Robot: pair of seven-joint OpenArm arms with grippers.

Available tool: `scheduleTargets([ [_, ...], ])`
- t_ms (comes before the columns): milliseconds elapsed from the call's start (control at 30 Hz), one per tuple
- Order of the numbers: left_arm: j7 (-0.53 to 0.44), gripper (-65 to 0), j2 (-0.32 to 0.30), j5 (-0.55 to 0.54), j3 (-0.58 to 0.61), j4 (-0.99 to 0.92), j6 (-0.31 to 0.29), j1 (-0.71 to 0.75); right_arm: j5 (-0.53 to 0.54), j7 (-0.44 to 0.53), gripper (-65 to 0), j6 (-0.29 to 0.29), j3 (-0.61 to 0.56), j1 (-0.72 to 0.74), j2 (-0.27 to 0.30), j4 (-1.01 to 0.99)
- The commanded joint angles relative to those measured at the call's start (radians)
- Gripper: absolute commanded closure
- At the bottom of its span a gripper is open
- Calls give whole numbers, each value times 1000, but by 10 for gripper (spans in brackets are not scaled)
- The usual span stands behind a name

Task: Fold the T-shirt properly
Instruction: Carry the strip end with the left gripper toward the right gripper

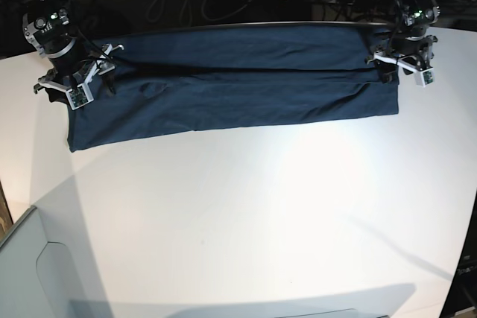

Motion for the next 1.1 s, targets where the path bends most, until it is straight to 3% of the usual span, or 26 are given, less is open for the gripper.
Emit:
scheduleTargets([
  [0, 18, -349, -6, 0, -3, 0, 1, 1, 10, 21, -401, 4, 4, 2, 10, 13],
  [33, 18, -309, -6, 0, -3, 0, 1, 1, 10, 21, -401, 4, 1, 2, 10, 13],
  [167, 18, -35, -3, -5, -1, 0, 1, -16, 10, 21, -400, 4, 1, -2, 8, 13],
  [200, 18, 0, 5, -9, -1, 0, 1, -19, 10, 21, -399, 4, 1, -4, 8, 13],
  [333, 18, 0, 11, -14, -1, 2, 1, -19, 13, 21, -352, 4, 0, -1, 1, -15],
  [567, 18, 0, 9, -14, -7, 62, 1, -19, 12, 21, -135, 4, 1, 33, -21, -133],
  [733, 29, 0, 21, -14, -1, 198, 3, -10, 12, 21, -135, 4, 0, 68, -18, -220],
  [900, 32, 0, 87, -14, 8, 329, 3, -11, 12, 29, -135, 4, 0, 70, -13, -240],
  [1067, 81, 0, 166, -8, 125, 398, 9, -11, 12, 29, -135, 4, 0, 70, -15, -236],
])
